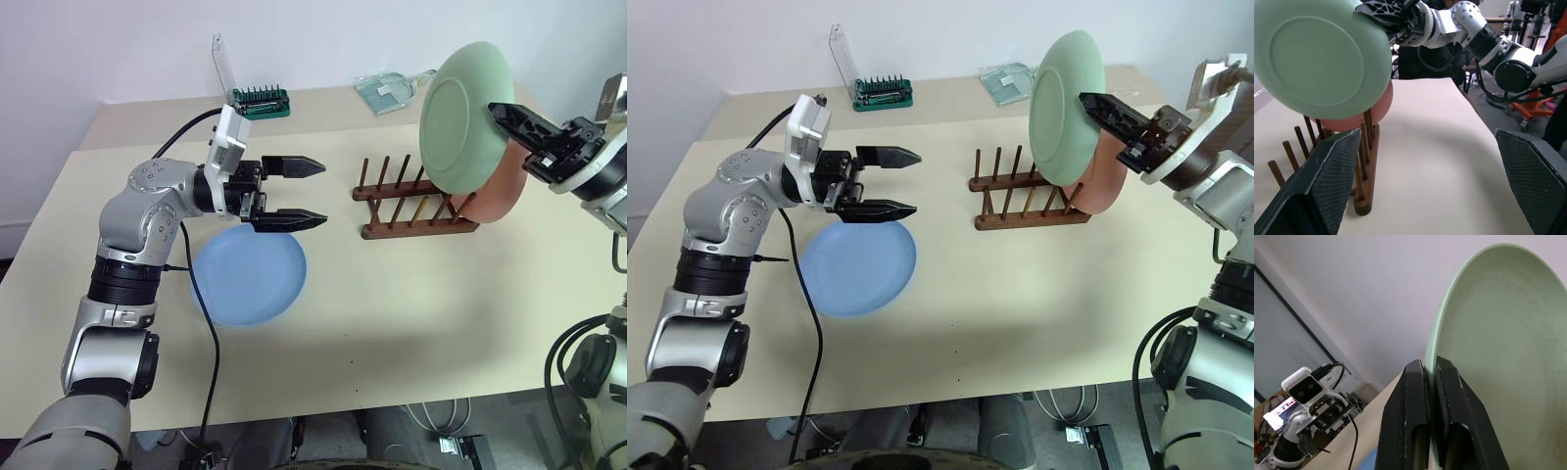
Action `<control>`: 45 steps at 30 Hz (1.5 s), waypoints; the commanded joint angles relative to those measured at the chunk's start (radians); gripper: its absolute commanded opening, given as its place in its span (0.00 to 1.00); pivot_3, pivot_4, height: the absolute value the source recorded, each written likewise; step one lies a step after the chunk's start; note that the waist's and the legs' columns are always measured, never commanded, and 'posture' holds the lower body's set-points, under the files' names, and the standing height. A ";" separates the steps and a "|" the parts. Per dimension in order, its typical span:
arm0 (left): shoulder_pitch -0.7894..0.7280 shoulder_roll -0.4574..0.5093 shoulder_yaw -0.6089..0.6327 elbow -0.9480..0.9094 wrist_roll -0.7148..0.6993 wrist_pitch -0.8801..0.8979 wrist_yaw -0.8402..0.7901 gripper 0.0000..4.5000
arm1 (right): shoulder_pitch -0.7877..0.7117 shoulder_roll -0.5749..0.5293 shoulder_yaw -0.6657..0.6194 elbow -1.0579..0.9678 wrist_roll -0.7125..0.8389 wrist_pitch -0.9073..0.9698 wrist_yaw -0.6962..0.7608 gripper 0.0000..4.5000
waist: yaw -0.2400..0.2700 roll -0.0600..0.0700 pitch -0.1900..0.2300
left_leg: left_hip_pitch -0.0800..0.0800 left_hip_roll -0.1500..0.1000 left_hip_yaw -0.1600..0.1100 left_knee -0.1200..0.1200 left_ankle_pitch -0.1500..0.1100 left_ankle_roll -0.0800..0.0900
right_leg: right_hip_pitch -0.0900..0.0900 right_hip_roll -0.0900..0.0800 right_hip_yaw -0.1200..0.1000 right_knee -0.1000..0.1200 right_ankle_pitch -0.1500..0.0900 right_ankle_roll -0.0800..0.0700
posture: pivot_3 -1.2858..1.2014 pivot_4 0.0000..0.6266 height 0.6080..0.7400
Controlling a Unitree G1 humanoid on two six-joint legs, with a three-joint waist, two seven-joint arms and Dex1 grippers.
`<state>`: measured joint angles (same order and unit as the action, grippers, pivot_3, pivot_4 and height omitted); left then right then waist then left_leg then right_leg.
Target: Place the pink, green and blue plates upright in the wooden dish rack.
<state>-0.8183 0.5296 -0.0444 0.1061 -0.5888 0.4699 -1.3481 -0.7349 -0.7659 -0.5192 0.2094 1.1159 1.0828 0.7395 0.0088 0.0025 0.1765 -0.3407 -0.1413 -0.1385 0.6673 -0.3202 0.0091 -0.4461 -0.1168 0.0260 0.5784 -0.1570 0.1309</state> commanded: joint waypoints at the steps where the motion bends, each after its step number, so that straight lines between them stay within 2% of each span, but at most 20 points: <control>1: -0.013 0.005 0.017 -0.020 -0.003 -0.016 -0.002 1.00 | 0.000 0.002 -0.020 -0.015 0.010 -0.011 -0.001 0.00 | 0.000 0.000 0.000 | 0.000 0.000 0.000 0.000 0.000 0.000 | 0.000 0.000 0.000 0.000 0.000 0.000 | 0.52 0.24 1.00; 9: -0.012 0.006 0.018 -0.023 -0.003 -0.014 0.001 1.00 | -0.024 0.010 -0.039 -0.018 0.054 0.008 -0.014 0.00 | 0.000 0.000 0.000 | 0.000 0.000 0.000 0.000 0.000 0.000 | 0.000 0.000 0.000 0.000 0.000 0.000 | 0.52 0.24 1.00; 31: -0.010 0.011 0.020 -0.038 -0.007 0.001 0.011 1.00 | 0.050 0.038 0.026 0.031 -0.077 -0.080 0.038 0.00 | 0.001 0.000 0.000 | 0.000 0.000 0.000 0.000 0.000 0.000 | 0.000 0.000 0.000 0.000 0.000 0.000 | 0.52 0.24 1.00; 32: -0.010 0.011 0.020 -0.038 -0.008 0.001 0.011 1.00 | 0.039 0.037 0.023 0.046 -0.080 -0.083 0.038 0.15 | 0.001 0.000 0.000 | 0.000 0.000 0.000 0.000 0.000 0.000 | 0.000 0.000 0.000 0.000 0.000 0.000 | 0.52 0.24 1.00; 33: -0.009 0.010 0.019 -0.037 -0.006 -0.001 0.012 1.00 | 0.028 0.035 0.020 0.059 -0.080 -0.088 0.047 0.21 | 0.001 0.000 0.000 | 0.000 0.000 0.000 0.000 0.000 0.000 | 0.000 0.000 0.000 0.000 0.000 0.000 | 0.52 0.24 1.00; 34: -0.009 0.010 0.019 -0.037 -0.005 -0.002 0.013 1.00 | 0.018 0.032 0.019 0.069 -0.087 -0.101 0.050 0.31 | 0.001 0.000 0.000 | 0.000 0.000 0.000 0.000 0.000 0.000 | 0.000 0.000 0.000 0.000 0.000 0.000 | 0.52 0.24 1.00; 37: -0.013 0.012 0.020 -0.028 0.001 -0.013 0.013 1.00 | -0.003 0.020 0.031 0.076 -0.107 -0.116 0.058 0.66 | 0.000 0.000 0.000 | 0.000 0.000 0.000 0.000 0.000 0.000 | 0.000 0.000 0.000 0.000 0.000 0.000 | 0.52 0.24 1.00; 38: -0.019 0.013 0.023 -0.017 0.003 -0.015 0.013 1.00 | -0.008 0.016 0.034 0.072 -0.109 -0.116 0.062 0.73 | -0.001 0.000 0.000 | 0.000 0.000 0.000 0.000 0.000 0.000 | 0.000 0.000 0.000 0.000 0.000 0.000 | 0.52 0.24 1.00; 39: -0.025 0.016 0.026 -0.007 0.005 -0.018 0.012 1.00 | -0.012 0.014 0.037 0.064 -0.117 -0.123 0.063 0.88 | -0.001 0.000 0.000 | 0.000 0.000 0.000 0.000 0.000 0.000 | 0.000 0.000 0.000 0.000 0.000 0.000 | 0.52 0.24 1.00; 40: -0.028 0.018 0.028 -0.001 0.006 -0.021 0.010 1.00 | -0.014 0.011 0.040 0.050 -0.126 -0.137 0.069 0.99 | -0.001 0.000 0.000 | 0.000 0.000 0.000 0.000 0.000 0.000 | 0.000 0.000 0.000 0.000 0.000 0.000 | 0.52 0.24 1.00; 45: -0.021 0.020 0.026 -0.007 0.001 -0.019 0.011 1.00 | -0.030 0.007 0.046 -0.052 -0.166 -0.237 0.103 0.99 | -0.001 0.000 0.000 | 0.000 0.000 0.000 0.000 0.000 0.000 | 0.000 0.000 0.000 0.000 0.000 0.000 | 0.52 0.24 1.00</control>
<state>-0.8237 0.5417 -0.0440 0.1172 -0.5836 0.4646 -1.3375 -0.7208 -0.7349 -0.4642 0.2324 0.9550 0.9008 0.8246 0.0078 0.0024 0.1766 -0.3407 -0.1414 -0.1386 0.6671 -0.3202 0.0091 -0.4461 -0.1167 0.0260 0.5781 -0.1570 0.1310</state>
